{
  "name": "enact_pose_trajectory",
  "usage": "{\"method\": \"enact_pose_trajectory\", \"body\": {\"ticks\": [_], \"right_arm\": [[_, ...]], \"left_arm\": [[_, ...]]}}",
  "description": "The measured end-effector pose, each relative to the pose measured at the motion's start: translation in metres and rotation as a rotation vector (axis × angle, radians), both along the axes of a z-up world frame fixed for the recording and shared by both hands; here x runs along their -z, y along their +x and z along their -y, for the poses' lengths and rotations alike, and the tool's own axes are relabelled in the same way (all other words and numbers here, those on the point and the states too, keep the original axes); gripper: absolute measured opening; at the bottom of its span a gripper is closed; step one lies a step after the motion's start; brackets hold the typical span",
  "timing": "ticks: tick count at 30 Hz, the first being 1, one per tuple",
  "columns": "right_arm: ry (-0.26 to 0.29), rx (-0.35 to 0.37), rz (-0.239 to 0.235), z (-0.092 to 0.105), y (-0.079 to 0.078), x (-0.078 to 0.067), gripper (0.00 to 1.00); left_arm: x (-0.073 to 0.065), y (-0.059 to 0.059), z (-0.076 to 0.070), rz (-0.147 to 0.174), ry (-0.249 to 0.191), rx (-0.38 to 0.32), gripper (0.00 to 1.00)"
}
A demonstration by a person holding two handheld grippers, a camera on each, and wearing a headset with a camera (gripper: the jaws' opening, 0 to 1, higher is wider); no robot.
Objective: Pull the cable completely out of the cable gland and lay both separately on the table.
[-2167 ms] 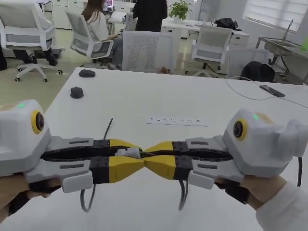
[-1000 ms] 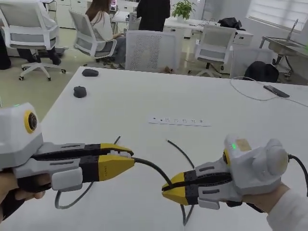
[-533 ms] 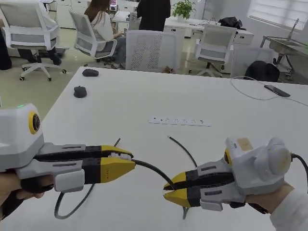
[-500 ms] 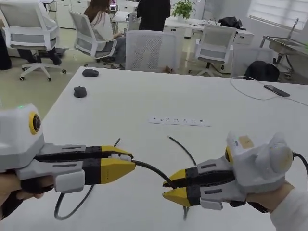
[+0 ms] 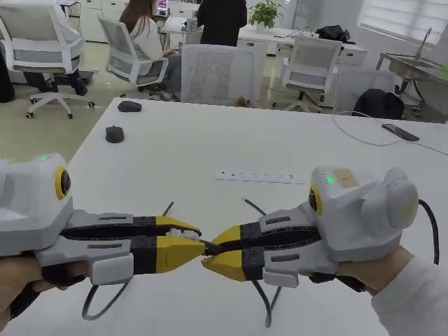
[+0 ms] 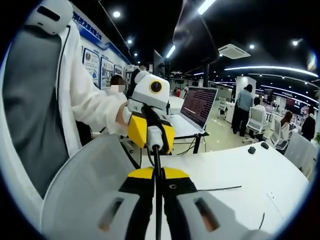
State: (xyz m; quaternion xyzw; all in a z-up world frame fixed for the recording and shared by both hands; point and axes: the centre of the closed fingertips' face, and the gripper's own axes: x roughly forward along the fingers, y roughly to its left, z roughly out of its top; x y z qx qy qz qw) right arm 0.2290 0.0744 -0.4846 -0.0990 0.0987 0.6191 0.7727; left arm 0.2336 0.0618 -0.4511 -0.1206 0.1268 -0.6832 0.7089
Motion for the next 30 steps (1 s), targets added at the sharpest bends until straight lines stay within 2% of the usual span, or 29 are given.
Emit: {"method": "enact_pose_trajectory", "body": {"ticks": [6, 7, 8, 10, 14, 15, 16, 17, 18, 23, 25, 26, 27, 28, 29, 30], "right_arm": [[0.071, -0.011, -0.013, -0.005, -0.001, -0.01, 0.02], [0.088, -0.011, -0.03, -0.006, -0.002, -0.011, 0.02], [0.122, -0.004, -0.061, -0.007, -0.001, -0.014, 0.02], [0.168, 0.005, -0.076, -0.007, 0.001, -0.017, 0.02], [0.223, 0.006, -0.088, -0.003, 0.001, -0.02, 0.02], [0.233, 0.006, -0.091, -0.002, 0.001, -0.022, 0.02], [0.248, 0.005, -0.086, -0.002, 0.001, -0.024, 0.02], [0.245, 0.004, -0.078, -0.001, 0.002, -0.025, 0.02], [0.254, 0.002, -0.073, -0.001, 0.001, -0.026, 0.02], [0.309, 0.001, -0.068, 0.0, 0.003, -0.035, 0.02], [0.381, 0.014, -0.076, 0.002, 0.005, -0.046, 0.02], [0.414, 0.012, -0.078, 0.003, 0.005, -0.052, 0.02], [0.409, 0.009, -0.066, 0.006, 0.007, -0.052, 0.02], [0.402, 0.001, -0.075, 0.005, 0.007, -0.051, 0.02], [0.387, -0.002, -0.075, 0.005, 0.006, -0.049, 0.02], [0.367, 0.001, -0.065, 0.003, 0.005, -0.046, 0.02]], "left_arm": [[-0.003, 0.0, 0.0, 0.001, -0.004, 0.002, 0.16], [-0.002, 0.0, 0.001, 0.002, -0.002, 0.003, 0.16], [-0.003, -0.001, 0.003, 0.007, 0.0, 0.005, 0.16], [-0.004, 0.0, 0.005, 0.03, -0.005, -0.002, 0.16], [-0.007, 0.002, 0.006, 0.048, -0.012, -0.002, 0.17], [-0.007, 0.003, 0.007, 0.079, -0.007, -0.004, 0.17], [-0.004, 0.005, 0.006, 0.125, 0.016, -0.014, 0.18], [-0.01, 0.004, 0.007, 0.139, -0.02, -0.021, 0.18], [-0.009, 0.003, 0.006, 0.144, -0.022, -0.019, 0.19], [-0.013, 0.011, 0.004, 0.097, -0.065, -0.04, 0.25], [-0.007, 0.009, 0.003, 0.074, -0.048, -0.02, 0.31], [0.002, 0.006, 0.002, 0.079, 0.007, -0.005, 0.27], [0.005, -0.006, 0.003, 0.088, 0.019, 0.051, 0.18], [0.011, -0.001, 0.002, 0.099, 0.057, 0.017, 0.05], [0.002, 0.005, 0.008, 0.099, 0.003, -0.019, 0.03], [0.004, 0.004, 0.008, 0.108, 0.003, -0.01, 0.03]]}}
